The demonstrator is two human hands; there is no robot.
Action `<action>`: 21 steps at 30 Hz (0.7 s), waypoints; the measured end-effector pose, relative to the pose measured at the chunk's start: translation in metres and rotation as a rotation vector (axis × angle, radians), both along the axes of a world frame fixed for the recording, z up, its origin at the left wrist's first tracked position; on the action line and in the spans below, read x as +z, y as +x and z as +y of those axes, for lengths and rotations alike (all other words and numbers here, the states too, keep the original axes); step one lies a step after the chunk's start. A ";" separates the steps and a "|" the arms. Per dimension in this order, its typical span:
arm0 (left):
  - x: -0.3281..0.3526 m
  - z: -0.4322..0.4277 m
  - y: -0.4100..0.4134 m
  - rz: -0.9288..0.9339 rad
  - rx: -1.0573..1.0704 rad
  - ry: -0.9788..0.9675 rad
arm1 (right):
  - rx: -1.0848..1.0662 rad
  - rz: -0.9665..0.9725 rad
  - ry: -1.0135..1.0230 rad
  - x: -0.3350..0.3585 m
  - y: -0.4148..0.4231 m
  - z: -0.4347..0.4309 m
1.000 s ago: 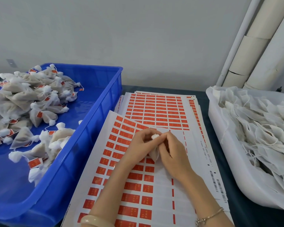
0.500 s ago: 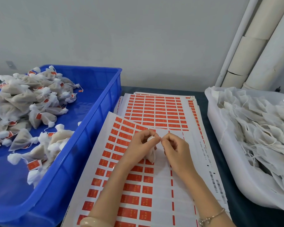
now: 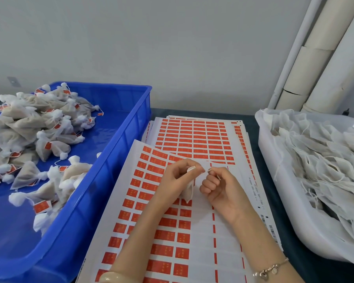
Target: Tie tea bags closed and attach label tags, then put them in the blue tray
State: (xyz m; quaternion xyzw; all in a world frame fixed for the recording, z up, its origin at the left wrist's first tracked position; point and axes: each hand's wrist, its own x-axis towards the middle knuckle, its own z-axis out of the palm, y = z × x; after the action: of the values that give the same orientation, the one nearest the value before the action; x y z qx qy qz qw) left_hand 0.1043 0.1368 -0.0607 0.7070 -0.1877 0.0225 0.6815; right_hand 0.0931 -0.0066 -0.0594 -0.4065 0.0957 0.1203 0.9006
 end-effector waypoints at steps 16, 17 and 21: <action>-0.012 -0.004 0.004 -0.003 0.144 0.090 | -0.014 0.125 0.567 0.004 -0.003 -0.005; -0.011 -0.005 0.003 -0.005 0.143 0.081 | -0.019 0.132 0.572 0.004 -0.003 -0.006; -0.007 -0.004 0.000 0.020 0.122 0.053 | -0.038 0.159 0.588 0.001 -0.002 -0.009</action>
State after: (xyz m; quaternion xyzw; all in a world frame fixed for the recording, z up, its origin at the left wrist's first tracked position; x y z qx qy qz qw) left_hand 0.1038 0.1324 -0.0675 0.7350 -0.1378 0.0520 0.6619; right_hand 0.0914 -0.0157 -0.0581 -0.1158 0.1345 0.1572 0.9715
